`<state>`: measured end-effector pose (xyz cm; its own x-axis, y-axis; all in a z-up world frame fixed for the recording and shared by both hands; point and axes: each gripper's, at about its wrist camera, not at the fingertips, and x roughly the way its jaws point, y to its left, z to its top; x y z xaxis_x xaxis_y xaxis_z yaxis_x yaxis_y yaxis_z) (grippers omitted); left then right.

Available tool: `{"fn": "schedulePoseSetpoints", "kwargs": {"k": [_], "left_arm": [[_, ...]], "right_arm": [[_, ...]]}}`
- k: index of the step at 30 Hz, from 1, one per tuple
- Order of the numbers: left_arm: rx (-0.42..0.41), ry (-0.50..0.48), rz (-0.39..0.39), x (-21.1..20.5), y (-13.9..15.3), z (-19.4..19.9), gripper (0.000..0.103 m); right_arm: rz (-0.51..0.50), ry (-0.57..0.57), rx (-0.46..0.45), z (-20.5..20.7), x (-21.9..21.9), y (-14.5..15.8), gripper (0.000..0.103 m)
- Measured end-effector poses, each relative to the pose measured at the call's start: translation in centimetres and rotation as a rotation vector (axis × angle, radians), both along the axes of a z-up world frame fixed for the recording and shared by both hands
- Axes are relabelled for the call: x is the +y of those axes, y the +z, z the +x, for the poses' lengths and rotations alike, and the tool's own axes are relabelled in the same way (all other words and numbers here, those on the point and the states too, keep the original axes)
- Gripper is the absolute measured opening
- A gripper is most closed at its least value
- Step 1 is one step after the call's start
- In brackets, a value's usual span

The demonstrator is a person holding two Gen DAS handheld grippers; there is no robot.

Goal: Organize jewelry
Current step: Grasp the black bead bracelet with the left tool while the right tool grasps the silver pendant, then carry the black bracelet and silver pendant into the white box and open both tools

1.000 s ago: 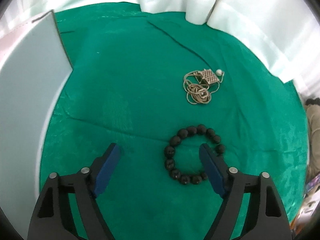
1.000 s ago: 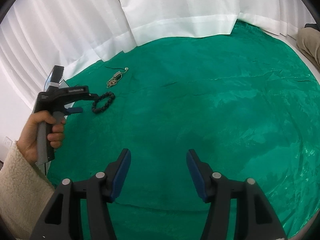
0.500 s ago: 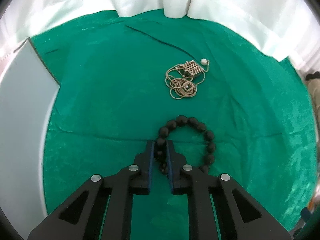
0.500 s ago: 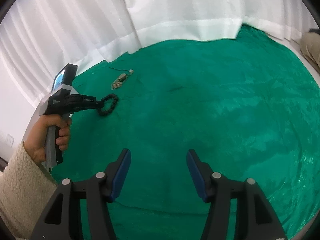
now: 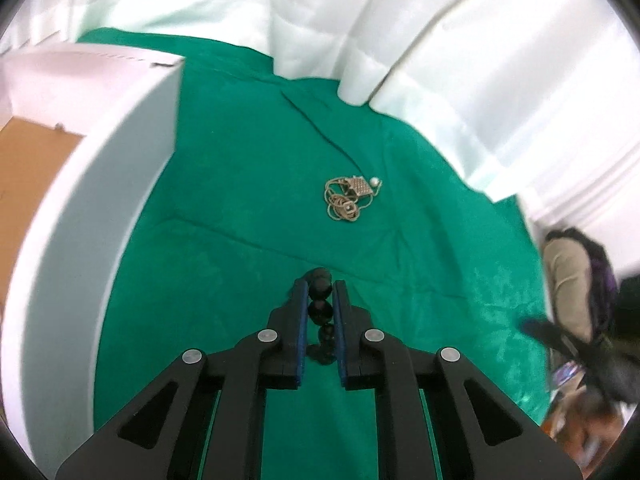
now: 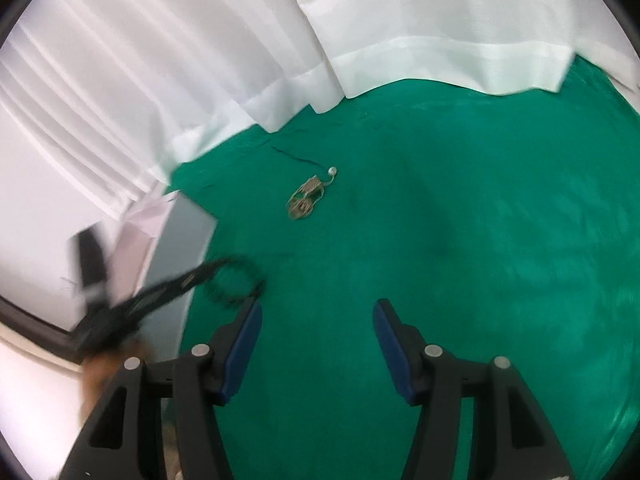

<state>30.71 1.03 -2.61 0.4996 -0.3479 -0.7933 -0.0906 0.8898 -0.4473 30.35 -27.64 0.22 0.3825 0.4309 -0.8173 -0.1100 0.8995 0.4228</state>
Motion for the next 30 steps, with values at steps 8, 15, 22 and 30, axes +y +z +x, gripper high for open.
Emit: {"fn": "schedulePoseSetpoints", "kwargs": {"k": [8, 15, 22, 30], "left_arm": [[0.004, 0.035, 0.021, 1.2, 0.3, -1.6, 0.010], [0.004, 0.055, 0.012, 2.5, 0.0, -2.1, 0.010], [0.020, 0.064, 0.001, 2.8, -0.8, -2.3, 0.010], [0.021, 0.076, 0.002, 3.1, -1.0, -2.2, 0.010]], "right_arm": [[-0.067, 0.112, 0.148, 10.7, 8.3, -6.9, 0.059], [-0.096, 0.009, 0.202, 14.9, 12.0, -10.3, 0.059], [-0.348, -0.002, 0.106, 14.7, 15.9, -10.5, 0.031], [-0.382, 0.075, 0.060, 13.1, 16.2, -7.9, 0.015]]}}
